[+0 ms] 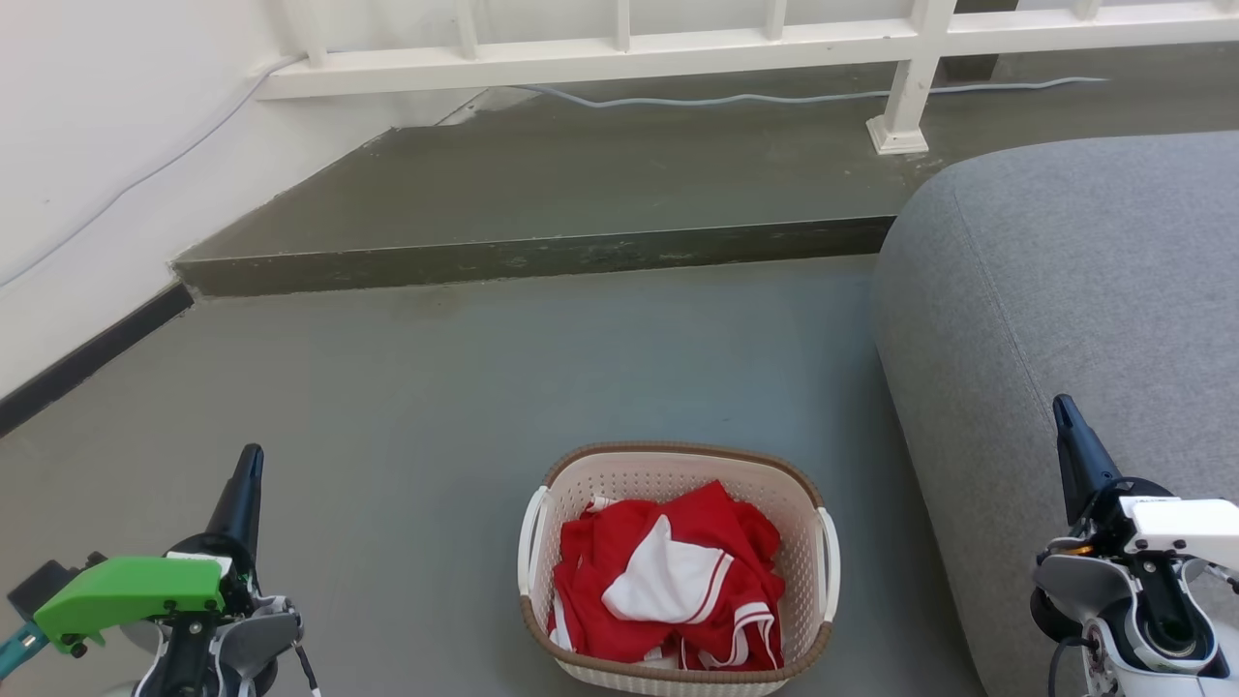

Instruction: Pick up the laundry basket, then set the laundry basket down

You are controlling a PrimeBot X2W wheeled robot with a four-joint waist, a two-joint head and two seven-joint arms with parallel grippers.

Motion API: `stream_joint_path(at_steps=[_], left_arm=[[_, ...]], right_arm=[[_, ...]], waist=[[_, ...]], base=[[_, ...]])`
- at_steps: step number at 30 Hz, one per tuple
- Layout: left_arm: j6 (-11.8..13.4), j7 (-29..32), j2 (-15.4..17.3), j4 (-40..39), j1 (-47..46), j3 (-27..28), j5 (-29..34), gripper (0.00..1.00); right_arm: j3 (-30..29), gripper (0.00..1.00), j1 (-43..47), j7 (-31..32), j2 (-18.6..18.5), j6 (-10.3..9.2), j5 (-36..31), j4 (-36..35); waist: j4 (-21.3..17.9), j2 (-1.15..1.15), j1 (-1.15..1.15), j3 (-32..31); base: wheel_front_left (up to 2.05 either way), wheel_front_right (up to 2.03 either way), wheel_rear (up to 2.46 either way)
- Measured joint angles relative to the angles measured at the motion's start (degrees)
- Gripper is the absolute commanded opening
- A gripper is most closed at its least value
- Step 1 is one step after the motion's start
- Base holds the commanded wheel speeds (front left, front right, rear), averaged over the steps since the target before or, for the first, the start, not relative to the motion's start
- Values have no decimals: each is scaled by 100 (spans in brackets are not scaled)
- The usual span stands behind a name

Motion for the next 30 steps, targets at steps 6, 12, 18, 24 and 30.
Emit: stream_joint_path(at_steps=[6,12,18,24,30], left_arm=[[-42,55,-2,-8,2,96,-269,0],[-43,55,-3,-10,3,96,-269,0],[-43,55,-3,-11,3,96,-269,0],[-43,55,-3,-13,4,96,-269,0],[-43,55,-3,-15,4,94,-269,0]], right_arm=[[-64,0,-5,66,4,1,282,-23],[-67,0,-6,66,5,1,282,-25],[-67,0,-6,66,5,1,282,-27],[-67,0,-6,66,7,1,283,-29],[-67,0,-6,66,7,1,291,-30]], waist=[[6,0,0,-9],[5,0,0,-9],[5,0,0,-9],[5,0,0,-8],[5,0,0,-8]], base=[[0,0,0],[0,0,0],[0,0,0],[0,0,0],[0,0,0]])
